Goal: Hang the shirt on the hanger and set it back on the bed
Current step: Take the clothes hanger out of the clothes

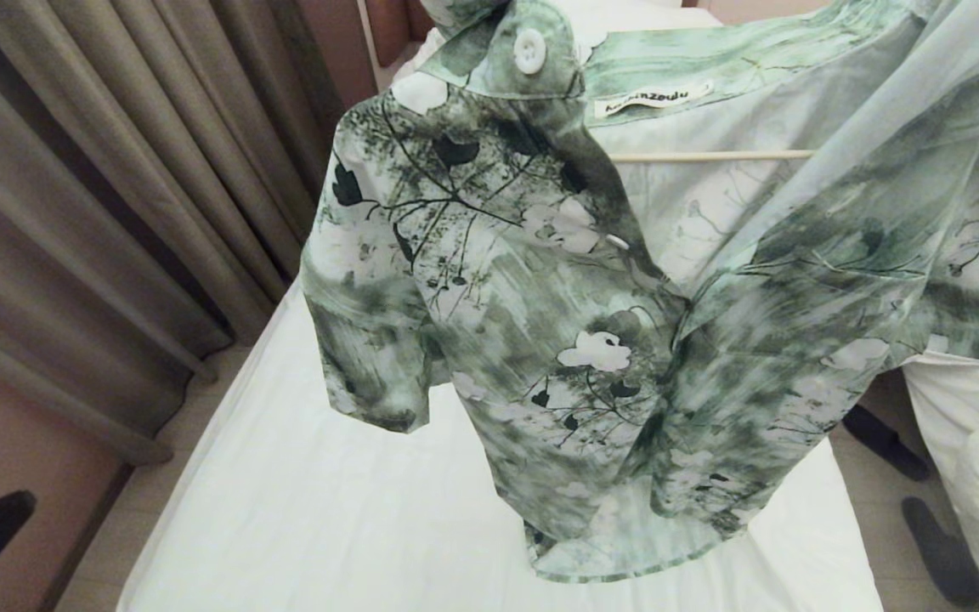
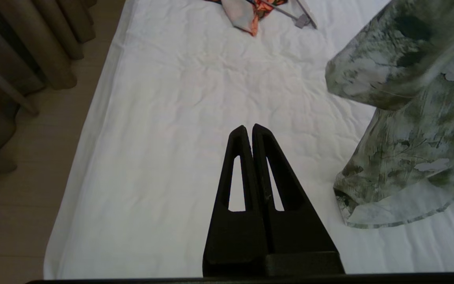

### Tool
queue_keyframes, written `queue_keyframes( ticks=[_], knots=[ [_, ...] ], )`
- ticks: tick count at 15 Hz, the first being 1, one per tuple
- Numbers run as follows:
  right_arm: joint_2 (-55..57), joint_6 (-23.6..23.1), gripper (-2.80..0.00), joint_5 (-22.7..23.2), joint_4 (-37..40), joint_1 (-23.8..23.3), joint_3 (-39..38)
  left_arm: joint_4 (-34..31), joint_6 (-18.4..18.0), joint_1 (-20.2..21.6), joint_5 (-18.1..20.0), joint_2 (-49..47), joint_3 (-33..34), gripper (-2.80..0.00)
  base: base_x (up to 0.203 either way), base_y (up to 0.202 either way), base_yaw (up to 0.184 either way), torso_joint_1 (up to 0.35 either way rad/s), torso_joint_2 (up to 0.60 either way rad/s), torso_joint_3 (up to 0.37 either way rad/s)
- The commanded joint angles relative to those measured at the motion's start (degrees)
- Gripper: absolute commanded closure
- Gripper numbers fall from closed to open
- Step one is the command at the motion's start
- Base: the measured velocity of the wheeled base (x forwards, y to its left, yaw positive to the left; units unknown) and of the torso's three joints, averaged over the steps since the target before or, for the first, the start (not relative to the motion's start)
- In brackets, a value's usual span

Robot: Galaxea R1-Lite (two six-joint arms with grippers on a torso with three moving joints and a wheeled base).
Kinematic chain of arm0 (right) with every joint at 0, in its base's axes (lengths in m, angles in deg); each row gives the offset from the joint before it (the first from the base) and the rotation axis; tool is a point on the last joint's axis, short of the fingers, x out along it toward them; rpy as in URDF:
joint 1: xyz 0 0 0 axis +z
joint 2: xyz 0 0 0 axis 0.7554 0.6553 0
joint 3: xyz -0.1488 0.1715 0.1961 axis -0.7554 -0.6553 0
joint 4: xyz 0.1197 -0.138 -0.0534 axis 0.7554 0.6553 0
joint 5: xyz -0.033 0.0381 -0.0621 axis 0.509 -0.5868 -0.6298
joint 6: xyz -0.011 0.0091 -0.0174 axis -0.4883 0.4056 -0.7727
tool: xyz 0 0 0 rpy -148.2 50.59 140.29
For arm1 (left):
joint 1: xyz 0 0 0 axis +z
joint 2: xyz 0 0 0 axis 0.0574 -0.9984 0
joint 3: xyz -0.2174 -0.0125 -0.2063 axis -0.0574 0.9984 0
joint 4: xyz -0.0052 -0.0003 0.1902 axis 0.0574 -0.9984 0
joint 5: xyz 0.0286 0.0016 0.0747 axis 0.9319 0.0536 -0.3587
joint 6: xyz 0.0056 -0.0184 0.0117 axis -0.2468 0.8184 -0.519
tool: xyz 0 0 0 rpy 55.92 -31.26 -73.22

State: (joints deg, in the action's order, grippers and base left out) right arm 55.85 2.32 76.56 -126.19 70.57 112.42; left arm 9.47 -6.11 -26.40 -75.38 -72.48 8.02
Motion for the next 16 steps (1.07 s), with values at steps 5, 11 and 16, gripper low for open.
queue_keyframes(
  ticks=[5, 11, 16],
  knots=[
    [-1.91, 6.96, 0.0, 0.54, -0.8, -0.51, 0.07, -0.04, 0.07, 0.0, 3.85, -0.02, -4.24, 0.0, 0.0, 0.0, 0.0, 0.0, 0.0, 0.0],
    [-0.54, 9.17, 0.0, 0.63, 2.58, 1.06, -0.37, 2.67, 0.11, -0.05, 9.95, -15.96, -15.38, 0.0, 0.0, 0.0, 0.0, 0.0, 0.0, 0.0],
    [2.93, 8.83, 0.0, -0.49, 3.95, 3.62, -0.2, 3.57, 0.64, -8.44, 7.24, -23.11, -27.48, 0.0, 0.0, 0.0, 0.0, 0.0, 0.0, 0.0]
  ],
)
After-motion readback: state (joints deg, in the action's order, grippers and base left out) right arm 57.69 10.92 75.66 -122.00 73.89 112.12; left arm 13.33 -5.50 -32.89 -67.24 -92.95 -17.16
